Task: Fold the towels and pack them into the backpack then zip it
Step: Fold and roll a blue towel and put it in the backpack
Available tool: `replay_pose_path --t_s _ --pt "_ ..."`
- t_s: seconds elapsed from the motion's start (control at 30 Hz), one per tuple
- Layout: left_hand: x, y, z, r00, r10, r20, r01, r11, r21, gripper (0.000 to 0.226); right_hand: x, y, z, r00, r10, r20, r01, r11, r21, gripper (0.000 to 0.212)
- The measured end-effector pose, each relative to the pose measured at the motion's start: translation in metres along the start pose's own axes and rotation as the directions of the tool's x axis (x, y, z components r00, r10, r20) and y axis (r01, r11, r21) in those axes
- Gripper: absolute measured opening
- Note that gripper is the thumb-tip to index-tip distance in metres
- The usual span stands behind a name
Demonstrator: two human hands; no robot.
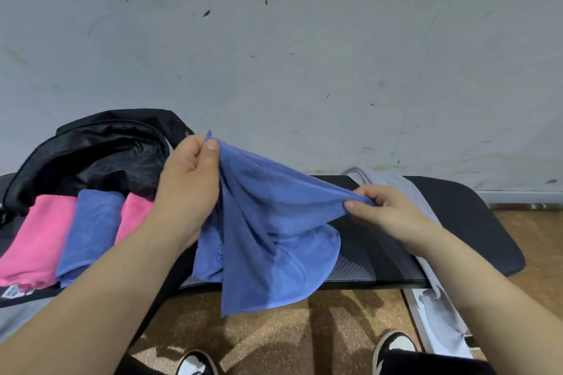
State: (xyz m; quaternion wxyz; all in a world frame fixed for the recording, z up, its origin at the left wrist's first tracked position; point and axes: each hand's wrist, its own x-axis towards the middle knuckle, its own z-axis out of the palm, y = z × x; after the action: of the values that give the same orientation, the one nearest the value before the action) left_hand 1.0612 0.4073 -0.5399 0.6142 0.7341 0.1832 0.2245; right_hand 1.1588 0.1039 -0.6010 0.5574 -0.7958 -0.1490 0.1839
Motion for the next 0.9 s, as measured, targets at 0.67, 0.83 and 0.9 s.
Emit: replay_pose_path --t_s 0.67,0.83,0.9 --pt "-0.027 0.011 -0.007 0.981 0.186 0.055 -0.193 0.895 0.403 0.041 -0.052 -0.049 -0.014 0.924 -0.025 -0.38 0.137 0.953 0.269 0.044" --pt "-0.008 0.0 -0.003 0.988 0.14 0.063 -0.153 0.855 0.496 0.045 -0.031 -0.034 -0.016 0.91 0.05 -0.411 0.036 0.979 0.199 0.035" --pt "0.0 -0.003 -0.001 0.989 0.146 0.037 -0.145 0.85 0.506 0.044 -0.023 -0.031 -0.015 0.903 0.053 -0.425 0.033 0.981 0.192 0.031"
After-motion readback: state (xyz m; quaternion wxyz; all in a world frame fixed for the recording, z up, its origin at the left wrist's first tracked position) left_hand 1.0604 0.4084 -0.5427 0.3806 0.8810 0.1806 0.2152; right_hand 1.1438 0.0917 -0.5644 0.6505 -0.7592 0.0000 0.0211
